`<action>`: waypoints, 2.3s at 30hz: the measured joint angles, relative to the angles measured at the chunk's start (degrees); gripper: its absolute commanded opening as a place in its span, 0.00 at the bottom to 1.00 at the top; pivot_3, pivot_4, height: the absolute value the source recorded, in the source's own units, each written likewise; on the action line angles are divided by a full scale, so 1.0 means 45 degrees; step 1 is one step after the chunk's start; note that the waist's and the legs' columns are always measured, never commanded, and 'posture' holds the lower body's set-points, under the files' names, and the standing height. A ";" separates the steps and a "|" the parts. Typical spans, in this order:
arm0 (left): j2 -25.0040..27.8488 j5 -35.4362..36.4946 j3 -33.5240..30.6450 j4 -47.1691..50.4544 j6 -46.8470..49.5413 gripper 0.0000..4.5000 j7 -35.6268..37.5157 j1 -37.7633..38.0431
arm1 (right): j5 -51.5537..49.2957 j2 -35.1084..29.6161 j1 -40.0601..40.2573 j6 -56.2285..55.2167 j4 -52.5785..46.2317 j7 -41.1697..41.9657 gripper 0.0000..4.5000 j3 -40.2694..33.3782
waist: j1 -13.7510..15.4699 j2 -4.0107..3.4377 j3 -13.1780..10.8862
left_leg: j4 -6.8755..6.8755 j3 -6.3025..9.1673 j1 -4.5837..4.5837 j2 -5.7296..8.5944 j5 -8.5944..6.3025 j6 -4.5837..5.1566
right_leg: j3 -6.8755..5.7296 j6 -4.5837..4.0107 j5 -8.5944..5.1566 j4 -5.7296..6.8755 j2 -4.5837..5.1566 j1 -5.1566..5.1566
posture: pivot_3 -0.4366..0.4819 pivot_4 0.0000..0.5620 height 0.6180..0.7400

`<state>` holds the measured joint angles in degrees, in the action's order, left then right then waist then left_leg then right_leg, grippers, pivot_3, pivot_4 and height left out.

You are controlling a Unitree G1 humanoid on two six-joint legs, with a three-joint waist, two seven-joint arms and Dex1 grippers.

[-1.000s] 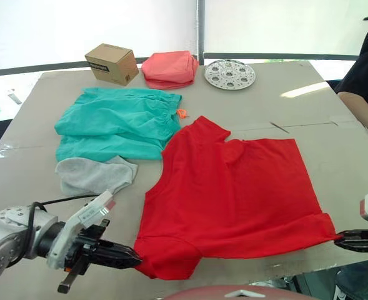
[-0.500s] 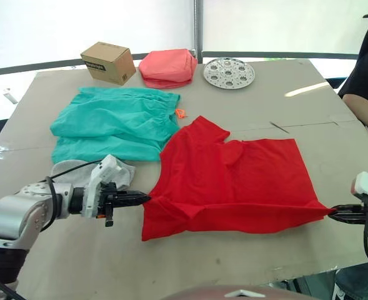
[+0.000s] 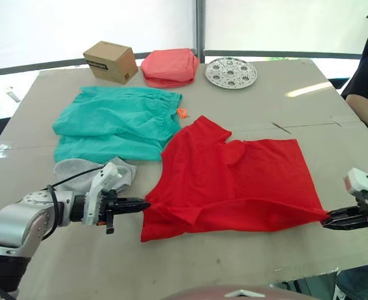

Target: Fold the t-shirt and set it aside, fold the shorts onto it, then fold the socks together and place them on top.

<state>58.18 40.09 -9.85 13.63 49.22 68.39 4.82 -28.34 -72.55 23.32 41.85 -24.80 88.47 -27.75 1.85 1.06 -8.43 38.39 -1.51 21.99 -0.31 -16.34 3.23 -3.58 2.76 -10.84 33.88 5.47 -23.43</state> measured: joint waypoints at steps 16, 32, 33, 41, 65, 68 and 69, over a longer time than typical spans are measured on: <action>-0.0749 0.0121 -0.0205 -0.0183 -0.0206 0.00 -0.0277 -0.0506 | -0.0341 -0.0303 -0.0186 -0.1039 0.0256 -0.0724 0.02 -0.0257 | 0.0067 0.0007 -0.0009 | 0.0009 -0.0011 -0.0008 -0.0005 0.0003 -0.0006 | -0.0024 0.0007 -0.0001 0.0015 0.0008 -0.0004 | 0.48 0.27 1.00; -0.1715 -0.0236 0.0063 -0.0784 0.0238 0.00 -0.2102 -0.1390 | 0.1479 0.0646 -0.6064 -0.1882 0.4805 -0.1430 0.02 0.6073 | 0.0056 -0.0004 -0.0015 | 0.0010 -0.0026 -0.0007 0.0001 0.0008 -0.0004 | -0.0011 -0.0047 0.0034 0.0023 -0.0044 -0.0007 | 0.48 0.27 1.00; -0.1765 -0.0231 0.0063 -0.0798 0.0267 0.00 -0.2149 -0.1405 | 0.1570 0.0783 -0.6158 -0.1896 0.4839 -0.1536 0.02 0.6136 | 0.0055 -0.0003 -0.0015 | 0.0011 -0.0026 -0.0008 0.0001 0.0008 -0.0005 | -0.0012 -0.0047 0.0034 0.0025 -0.0049 -0.0007 | 0.48 0.27 1.00; -0.2075 -0.0073 -0.0002 -0.0772 0.0271 0.00 -0.2262 -0.1400 | 0.1886 0.1467 -0.6269 -0.1963 0.4780 -0.2478 0.02 0.6196 | 0.0064 0.0000 -0.0010 | 0.0016 -0.0027 -0.0009 0.0001 0.0010 -0.0009 | -0.0009 -0.0049 0.0036 0.0027 -0.0049 -0.0005 | 0.48 0.27 1.00; -0.0898 0.1612 0.0511 0.1946 0.0093 0.00 0.0728 -0.0007 | -0.2216 0.5873 -0.2419 -0.1939 -0.1843 -0.5773 0.01 0.2204 | 0.0069 -0.0003 0.0013 | 0.0001 -0.0029 -0.0044 -0.0009 0.0009 -0.0014 | 0.0030 -0.0053 0.0031 0.0039 -0.0088 0.0005 | 0.48 0.27 1.00; -0.0827 0.0070 0.1931 0.1357 -0.1190 0.00 0.1009 -0.0348 | -0.1741 0.6332 -0.2449 -0.2293 -0.2294 -0.5909 0.01 0.4026 | 0.0092 -0.0021 0.0006 | 0.0001 -0.0042 -0.0027 -0.0008 0.0010 -0.0011 | 0.0039 -0.0060 0.0036 0.0032 -0.0090 -0.0007 | 0.48 0.27 1.00; -0.0921 -0.0311 0.2332 0.1081 -0.1534 0.00 0.1053 -0.0610 | -0.1620 0.6395 -0.2484 -0.2425 -0.2317 -0.6019 0.01 0.4387 | 0.0115 -0.0017 0.0005 | 0.0012 -0.0042 -0.0012 -0.0007 0.0010 -0.0008 | 0.0035 -0.0058 0.0036 0.0029 -0.0087 -0.0011 | 0.48 0.27 1.00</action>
<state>54.04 38.69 0.64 18.50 42.32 73.13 2.08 -35.63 -43.77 12.14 30.94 -35.23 61.38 -8.01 2.37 0.99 -8.41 38.44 -1.69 21.94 -0.34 -16.29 3.19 -3.42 2.50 -10.68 34.01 5.08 -23.48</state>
